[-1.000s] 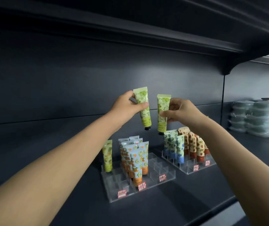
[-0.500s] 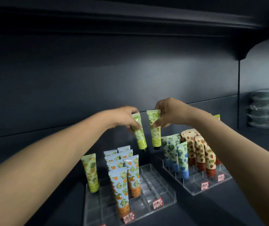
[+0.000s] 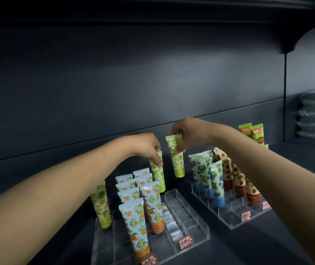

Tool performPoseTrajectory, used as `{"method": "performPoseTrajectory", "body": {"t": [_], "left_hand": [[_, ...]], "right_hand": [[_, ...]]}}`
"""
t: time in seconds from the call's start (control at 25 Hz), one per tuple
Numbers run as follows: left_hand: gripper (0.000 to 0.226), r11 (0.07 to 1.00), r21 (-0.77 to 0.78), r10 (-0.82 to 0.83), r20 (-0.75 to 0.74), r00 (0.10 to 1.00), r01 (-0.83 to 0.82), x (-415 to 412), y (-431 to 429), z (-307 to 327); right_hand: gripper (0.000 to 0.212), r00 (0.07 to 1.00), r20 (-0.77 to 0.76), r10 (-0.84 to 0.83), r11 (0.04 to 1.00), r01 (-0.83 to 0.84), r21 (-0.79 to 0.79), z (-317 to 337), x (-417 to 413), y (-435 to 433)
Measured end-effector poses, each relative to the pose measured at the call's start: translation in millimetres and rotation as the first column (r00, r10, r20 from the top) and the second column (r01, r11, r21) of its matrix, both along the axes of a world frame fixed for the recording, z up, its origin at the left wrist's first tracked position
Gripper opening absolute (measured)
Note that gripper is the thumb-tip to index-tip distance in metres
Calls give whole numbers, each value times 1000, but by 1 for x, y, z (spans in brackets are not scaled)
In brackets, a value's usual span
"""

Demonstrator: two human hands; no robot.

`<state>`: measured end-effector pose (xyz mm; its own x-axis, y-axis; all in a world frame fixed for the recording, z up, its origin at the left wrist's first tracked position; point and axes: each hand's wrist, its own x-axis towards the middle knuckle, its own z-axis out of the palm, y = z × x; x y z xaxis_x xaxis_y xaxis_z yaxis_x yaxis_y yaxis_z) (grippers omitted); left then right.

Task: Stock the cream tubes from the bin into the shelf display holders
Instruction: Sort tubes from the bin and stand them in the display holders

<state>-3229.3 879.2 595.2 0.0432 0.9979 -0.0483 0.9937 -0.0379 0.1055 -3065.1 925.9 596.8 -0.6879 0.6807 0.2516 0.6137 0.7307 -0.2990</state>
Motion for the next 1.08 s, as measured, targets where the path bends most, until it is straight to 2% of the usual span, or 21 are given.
{"method": "performPoseTrajectory", "body": {"t": [0.16,0.28,0.44,0.56,1.08], "left_hand": [[43,999,-35,5,14,1000,-4,-5,1,4],[37,998,-60,7,8,1000,-6,-5,-1,2],[40,995,-102,18,3,1000,-18,-3,-2,-10],[26,993,-119,13,2,1000,-13,-3,-4,-14],[28,994,-112,10,-3,1000,-10,-9,-10,-10]], "right_hand": [[21,995,90,36,999,-38,24,-4,-9,3],[24,990,136,42,998,-46,30,-6,-13,3],[24,980,189,58,998,-61,10,-10,-17,3],[23,970,234,67,997,-73,16,-15,-24,4],[29,933,352,73,997,-76,-7,-33,-36,8]]}}
